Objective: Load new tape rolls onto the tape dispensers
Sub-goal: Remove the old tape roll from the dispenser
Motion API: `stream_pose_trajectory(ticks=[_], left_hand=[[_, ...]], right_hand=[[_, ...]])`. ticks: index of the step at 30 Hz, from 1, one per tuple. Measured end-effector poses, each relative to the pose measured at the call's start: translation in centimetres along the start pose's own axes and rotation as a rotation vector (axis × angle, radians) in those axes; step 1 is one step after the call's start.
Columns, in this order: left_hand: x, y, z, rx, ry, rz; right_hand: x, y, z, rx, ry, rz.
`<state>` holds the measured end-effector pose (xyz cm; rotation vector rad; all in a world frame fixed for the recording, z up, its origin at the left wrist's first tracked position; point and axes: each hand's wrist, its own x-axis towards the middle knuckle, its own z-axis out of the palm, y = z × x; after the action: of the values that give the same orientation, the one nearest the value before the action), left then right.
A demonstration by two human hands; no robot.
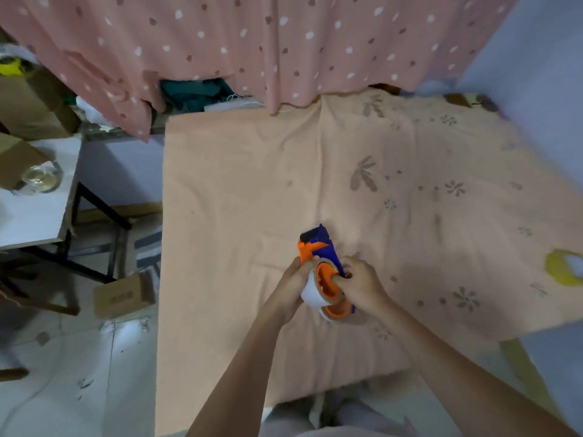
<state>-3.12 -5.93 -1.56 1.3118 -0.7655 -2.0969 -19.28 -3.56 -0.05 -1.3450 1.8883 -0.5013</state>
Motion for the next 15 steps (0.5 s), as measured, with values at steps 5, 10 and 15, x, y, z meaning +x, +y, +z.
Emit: stream_pose_trajectory(ticks=[5,10,15], left_hand=[[1.2,-0.3,7.0,-0.046,-0.040,0.010],[1.6,-2.4,15.6,-0.053,-0.123,-0.030],[1.3,-5.1,24.8,0.122,-0.231,0.056]], right_hand=[[-2.5,2.4,-6.3,0.084,0.173,0.030],[-5.8,7.0,-12.4,0.149,0.309,0.090],[-9.2,13.6,-18.4,0.235,0.379,0.184]])
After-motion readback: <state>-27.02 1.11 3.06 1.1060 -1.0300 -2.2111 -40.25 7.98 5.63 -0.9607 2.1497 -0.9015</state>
